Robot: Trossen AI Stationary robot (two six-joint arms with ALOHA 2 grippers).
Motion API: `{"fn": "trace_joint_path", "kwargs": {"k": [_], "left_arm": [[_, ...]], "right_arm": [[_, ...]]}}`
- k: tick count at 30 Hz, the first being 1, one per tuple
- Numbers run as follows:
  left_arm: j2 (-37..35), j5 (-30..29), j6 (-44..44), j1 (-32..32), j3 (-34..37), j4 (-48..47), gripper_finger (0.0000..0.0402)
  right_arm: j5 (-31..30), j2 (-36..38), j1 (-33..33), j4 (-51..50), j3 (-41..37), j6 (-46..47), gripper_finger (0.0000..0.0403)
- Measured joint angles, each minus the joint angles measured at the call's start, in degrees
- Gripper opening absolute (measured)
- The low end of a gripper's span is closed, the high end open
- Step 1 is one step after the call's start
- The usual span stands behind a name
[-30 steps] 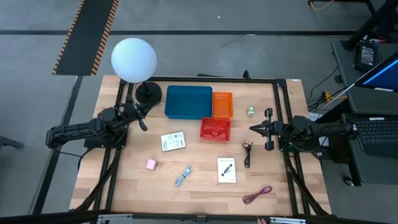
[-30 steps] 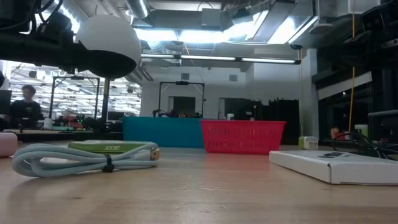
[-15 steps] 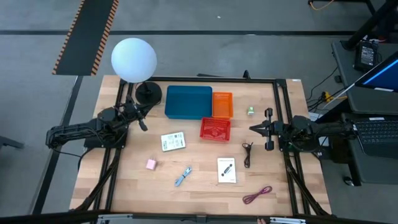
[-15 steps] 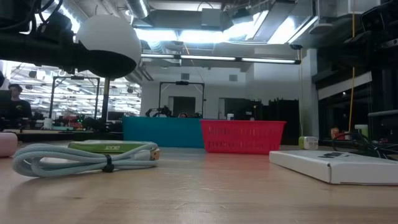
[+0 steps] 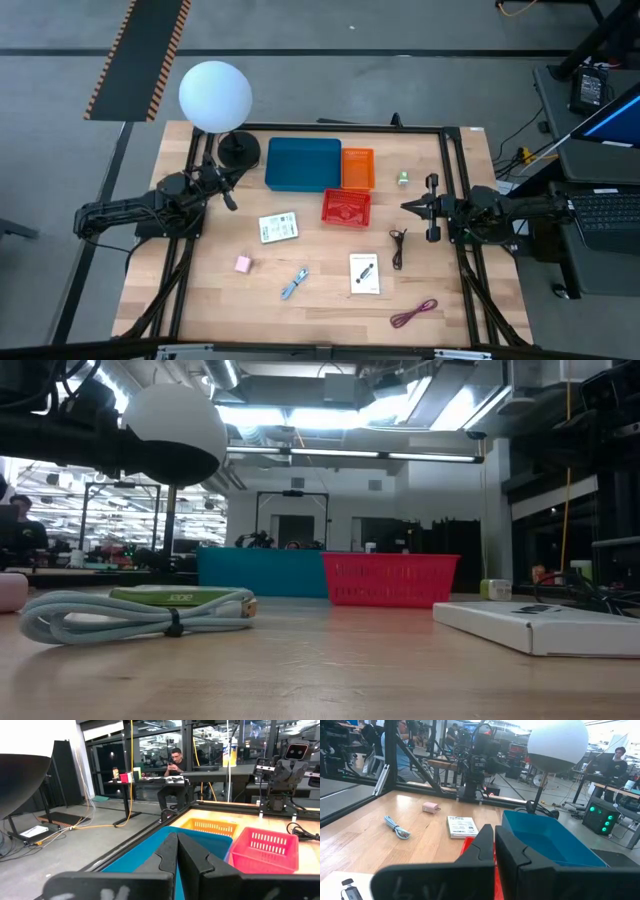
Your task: Pick and place items into bin
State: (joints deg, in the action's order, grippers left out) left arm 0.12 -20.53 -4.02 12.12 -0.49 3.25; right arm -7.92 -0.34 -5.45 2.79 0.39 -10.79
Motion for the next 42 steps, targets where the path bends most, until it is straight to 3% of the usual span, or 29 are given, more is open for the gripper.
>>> {"fn": "trace_joint_path", "kwargs": {"k": [7,15,36,42], "left_arm": [[0.0,0.0,-9.23,0.0,-0.02,-0.02,0.0006],[0.01,0.0,-8.78,0.0,-0.02,-0.01,0.0006],[0.01,1.11,-6.35,0.0,-0.02,-0.04,0.0006],[0.0,10.0,-6.14,0.0,0.0,-0.37,0.0004]], "right_arm": [[0.0,-0.01,-0.01,0.0,0.01,-0.01,0.0],[0.0,0.01,-0.01,0.0,0.0,10.49,0.0],[0.0,0.01,-0.01,0.0,0.01,10.42,0.0],[-0.02,0.01,-0.01,0.06,0.0,7.3,0.0]]}}
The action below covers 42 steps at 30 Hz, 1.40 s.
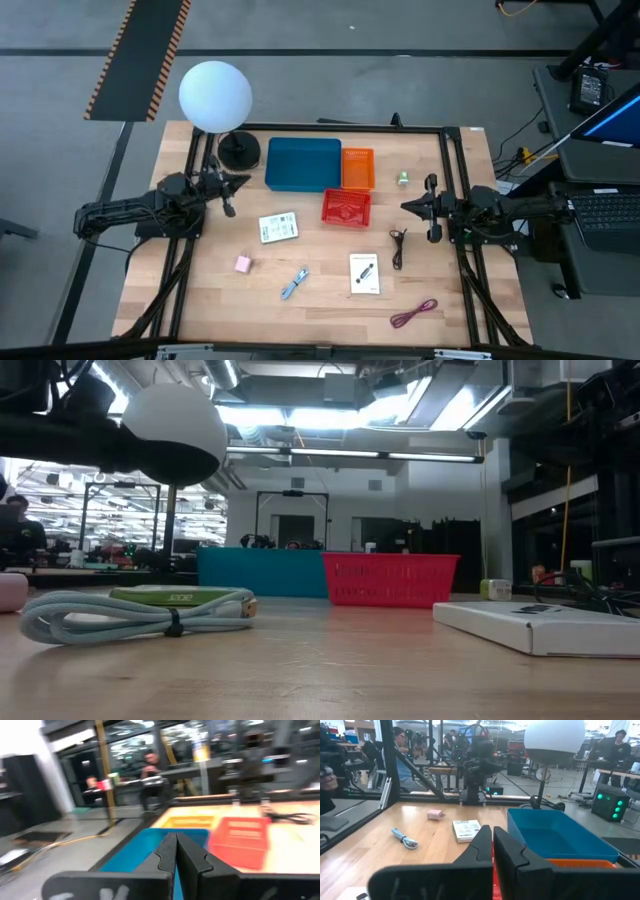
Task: Pick and place items into bin
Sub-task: Put the green charger adapter into the red bin
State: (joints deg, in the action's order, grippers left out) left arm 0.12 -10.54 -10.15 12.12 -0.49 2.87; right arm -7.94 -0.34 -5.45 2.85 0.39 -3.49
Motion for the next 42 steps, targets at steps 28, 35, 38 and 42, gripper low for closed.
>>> {"fn": "trace_joint_path", "kwargs": {"k": [28,35,38,42], "left_arm": [[11.26,8.57,13.47,0.0,-8.14,-9.57,0.0002],[24.52,7.7,12.24,0.0,-12.64,-7.61,0.0002],[28.25,7.39,10.47,0.0,-15.09,-7.27,0.0002],[31.46,5.6,9.42,0.0,-17.34,-7.25,0.0002]], "right_arm": [[-6.2,-0.02,0.02,6.8,0.0,1.78,0.0],[-11.1,-0.02,0.04,6.65,0.02,3.12,0.0],[-11.13,-0.1,0.04,4.05,0.86,5.75,0.0],[-13.71,-2.21,0.07,-0.48,3.89,7.58,0.0]]}}
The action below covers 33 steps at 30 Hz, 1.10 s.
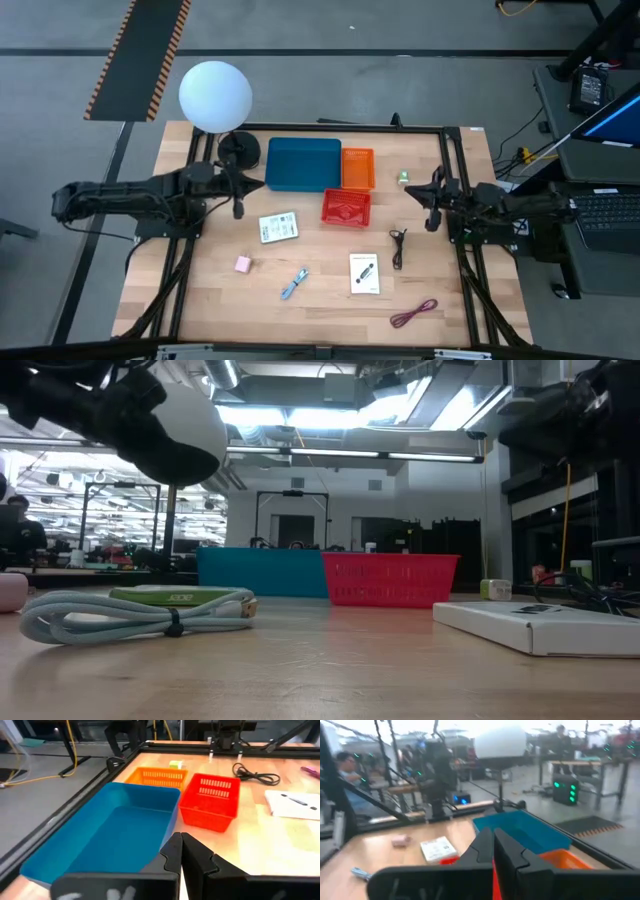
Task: Pick and place items into bin
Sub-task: Put the green charger adapter into the red bin
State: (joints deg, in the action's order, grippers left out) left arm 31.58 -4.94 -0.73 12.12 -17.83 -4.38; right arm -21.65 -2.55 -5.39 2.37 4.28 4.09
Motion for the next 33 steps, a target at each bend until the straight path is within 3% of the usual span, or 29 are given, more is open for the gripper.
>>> {"fn": "trace_joint_path", "kwargs": {"k": [9,22,26,33], "left_arm": [[2.04,-0.12,-0.04,0.0,-0.7,0.51,0.0003],[2.04,-0.23,-3.53,0.01,-0.74,3.49,0.0003],[2.04,-2.4,-4.72,0.0,-0.74,3.51,0.0003],[2.04,-8.43,-5.93,0.01,-0.74,4.83,0.0003]], "right_arm": [[-0.55,-10.49,0.02,-2.26,6.3,0.67,0.0],[-6.15,-26.75,0.34,-9.96,17.35,3.75,0.0],[-10.06,-30.44,3.17,-11.2,19.67,4.69,0.0],[-10.21,-36.29,11.28,-11.32,23.79,4.36,0.0]]}}
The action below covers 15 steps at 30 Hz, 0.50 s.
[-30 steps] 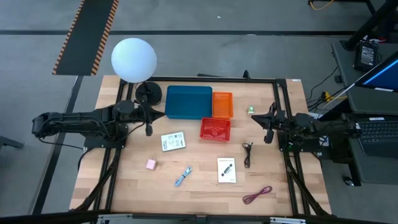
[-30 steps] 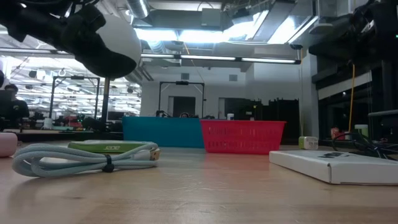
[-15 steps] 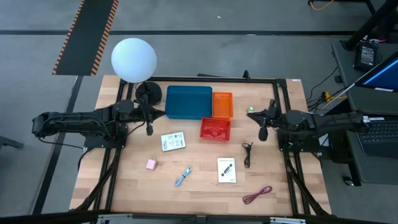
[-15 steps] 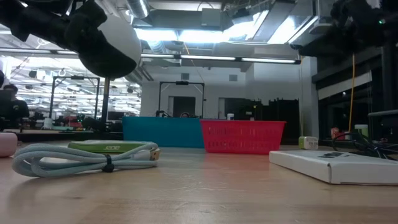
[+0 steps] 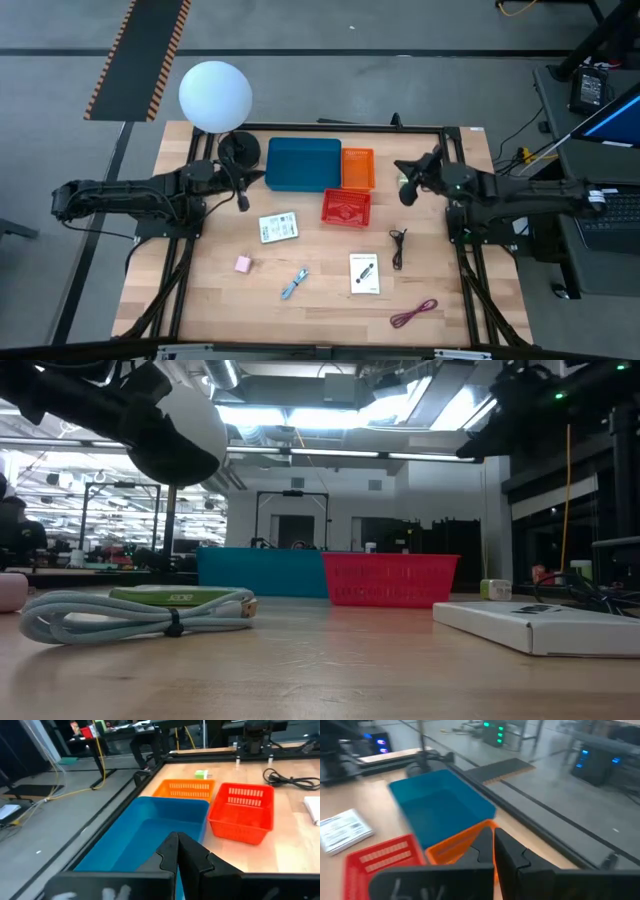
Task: Pick and place items into bin
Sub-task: Put the green charger adapter into the red bin
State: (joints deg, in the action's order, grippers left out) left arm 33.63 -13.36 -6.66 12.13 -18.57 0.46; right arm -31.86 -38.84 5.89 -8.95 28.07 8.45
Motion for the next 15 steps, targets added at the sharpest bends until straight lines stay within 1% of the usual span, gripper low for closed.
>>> {"fn": "trace_joint_path", "kwargs": {"k": [4,7,10,13,15], "left_arm": [[0.0,-0.69,-0.14,0.01,0.0,1.2,0.0003],[0.0,-0.64,-0.14,-0.01,0.0,1.56,0.0003],[0.0,-0.64,-0.14,-0.01,0.0,1.54,0.0003],[0.0,-0.64,-0.14,0.01,0.0,1.54,0.0003],[0.02,-0.73,-0.14,-0.01,0.0,1.57,0.0003]], "right_arm": [[1.19,-2.71,4.66,-1.93,2.11,0.82,0.0],[3.16,-5.24,7.12,-4.31,3.74,4.52,0.0],[4.9,-7.99,8.29,-7.89,5.37,6.88,0.0],[5.04,-10.86,8.35,-11.93,7.73,9.59,0.0],[5.04,-12.95,8.33,-16.5,9.99,12.03,0.0]]}}
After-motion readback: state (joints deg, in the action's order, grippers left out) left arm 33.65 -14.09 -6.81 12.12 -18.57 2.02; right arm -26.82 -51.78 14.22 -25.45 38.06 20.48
